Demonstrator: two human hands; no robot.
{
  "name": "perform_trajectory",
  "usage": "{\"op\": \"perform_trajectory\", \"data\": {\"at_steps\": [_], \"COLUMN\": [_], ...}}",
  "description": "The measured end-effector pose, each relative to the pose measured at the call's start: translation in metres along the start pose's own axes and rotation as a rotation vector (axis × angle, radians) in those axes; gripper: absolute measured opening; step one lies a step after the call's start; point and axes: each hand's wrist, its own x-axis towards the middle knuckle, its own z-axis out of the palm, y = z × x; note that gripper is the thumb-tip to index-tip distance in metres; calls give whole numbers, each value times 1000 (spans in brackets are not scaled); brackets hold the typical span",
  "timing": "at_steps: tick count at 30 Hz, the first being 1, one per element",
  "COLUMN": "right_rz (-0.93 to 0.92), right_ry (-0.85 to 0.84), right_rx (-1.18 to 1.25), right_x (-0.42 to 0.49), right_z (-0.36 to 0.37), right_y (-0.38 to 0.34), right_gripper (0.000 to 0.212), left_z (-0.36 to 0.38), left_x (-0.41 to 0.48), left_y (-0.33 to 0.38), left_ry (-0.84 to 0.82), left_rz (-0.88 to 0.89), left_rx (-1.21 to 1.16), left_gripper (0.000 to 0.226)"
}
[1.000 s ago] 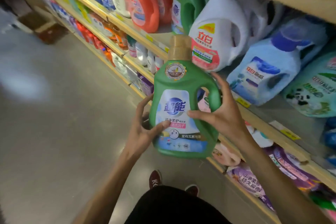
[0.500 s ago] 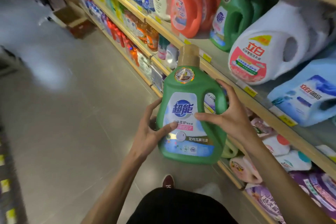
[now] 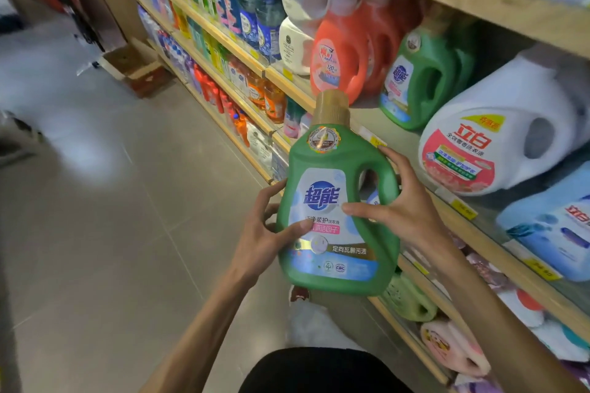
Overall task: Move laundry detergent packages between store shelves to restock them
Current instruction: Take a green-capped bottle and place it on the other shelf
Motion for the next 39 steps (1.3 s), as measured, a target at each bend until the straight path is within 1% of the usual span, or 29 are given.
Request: {"op": "perform_trajectory", "data": {"at_steps": [2, 8, 11, 14, 17, 20, 24, 27, 30, 35, 37, 39], "right_rz": [6, 49, 69, 90, 98, 108, 136, 150, 164, 241, 269, 258], "right_ry": [13, 68, 96, 130, 155, 166, 228, 274, 325, 425, 459, 508], "right_rx": [10, 9, 18, 20, 18, 18, -13, -50, -68, -146, -150, -123], "right_x": [17, 82, 115, 142, 166, 183, 195, 206, 216, 234, 242, 247], "right_z": [1, 5, 8, 12, 17, 21, 25, 27, 28, 37, 41, 46], "right_y": [1, 4, 5, 5, 4, 4, 3, -1, -7, -10, -13, -16], "right_gripper": [107, 113, 112, 107, 105, 109, 112, 114, 111, 119, 119, 113], "left_z": [-3, -13, -18, -24, -28, -32, -38, -39, -40, -41, -42, -43], "left_x": [21, 98, 139, 175, 206, 229, 260, 286, 311, 355, 372, 388], "left_y": [5, 25, 35, 44, 50, 50, 48, 47, 49, 53, 54, 55], "left_ry": [-20, -59, -90, -131, -163, -192, -246, -300, -365, -503, -572, -631], "left_rz": [9, 11, 2, -6, 3, 9, 27, 36, 35, 45, 33, 30], "left_rx": [14, 48, 75, 93, 100, 119, 123, 121, 122, 115, 121, 115], "left_gripper": [75, 78, 78, 74, 73, 75, 73, 74, 80, 85, 84, 80]}}
